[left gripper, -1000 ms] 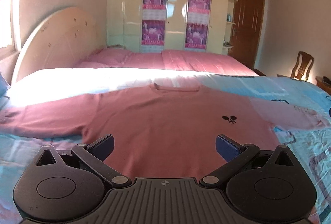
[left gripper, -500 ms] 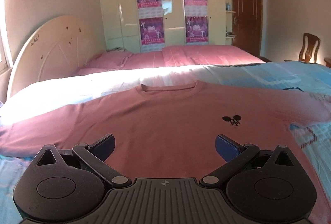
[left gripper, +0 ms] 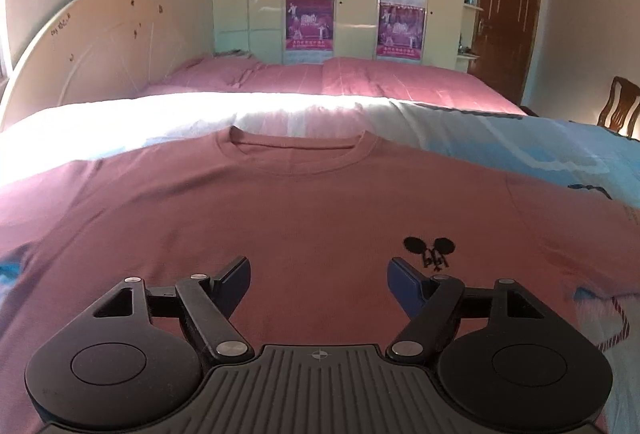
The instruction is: Fold small clothes
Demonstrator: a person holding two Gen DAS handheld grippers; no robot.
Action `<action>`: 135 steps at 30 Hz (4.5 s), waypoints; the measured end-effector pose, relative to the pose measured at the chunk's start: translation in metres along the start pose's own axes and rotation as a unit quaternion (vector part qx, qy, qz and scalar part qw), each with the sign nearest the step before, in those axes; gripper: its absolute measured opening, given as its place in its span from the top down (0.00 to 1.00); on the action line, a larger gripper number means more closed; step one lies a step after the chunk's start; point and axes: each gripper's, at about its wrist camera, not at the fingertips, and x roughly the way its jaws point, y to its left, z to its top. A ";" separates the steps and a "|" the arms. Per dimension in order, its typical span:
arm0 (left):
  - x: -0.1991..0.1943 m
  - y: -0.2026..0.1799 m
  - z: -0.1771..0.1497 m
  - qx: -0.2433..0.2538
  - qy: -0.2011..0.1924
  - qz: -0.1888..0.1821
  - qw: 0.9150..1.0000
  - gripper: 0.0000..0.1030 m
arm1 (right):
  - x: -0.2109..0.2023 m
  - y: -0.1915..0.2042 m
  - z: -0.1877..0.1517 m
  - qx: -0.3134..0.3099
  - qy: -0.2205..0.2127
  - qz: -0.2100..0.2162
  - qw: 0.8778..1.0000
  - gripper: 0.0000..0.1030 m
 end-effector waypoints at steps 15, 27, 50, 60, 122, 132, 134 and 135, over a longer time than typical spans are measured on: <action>0.032 -0.027 0.014 0.017 0.028 -0.006 0.999 0.27 | 0.034 -0.024 0.016 0.033 -0.025 0.022 0.999 0.94; 0.039 0.015 0.010 -0.024 0.059 0.012 0.998 0.15 | 0.019 0.062 0.024 -0.074 -0.045 0.078 0.993 0.94; 0.038 0.184 0.005 -0.065 0.037 -0.064 0.995 0.14 | -0.074 0.344 -0.154 -0.305 0.050 0.269 0.912 0.94; 0.058 0.155 0.015 -0.074 0.044 -0.168 0.982 0.41 | -0.105 0.338 -0.167 -0.293 0.051 0.291 0.909 0.73; 0.073 0.185 -0.003 -0.092 -0.035 -0.068 0.993 0.90 | -0.095 0.213 -0.113 -0.205 0.021 0.148 0.967 0.83; 0.096 0.148 0.005 -0.044 0.005 -0.113 0.993 0.90 | -0.059 0.247 -0.115 -0.249 0.068 0.150 0.955 0.97; 0.086 0.156 0.009 -0.050 -0.024 -0.088 0.995 0.90 | -0.066 0.248 -0.108 -0.244 0.061 0.162 0.954 0.83; 0.084 0.161 0.012 -0.049 -0.038 -0.068 0.996 0.89 | -0.069 0.248 -0.103 -0.244 0.046 0.169 0.954 0.77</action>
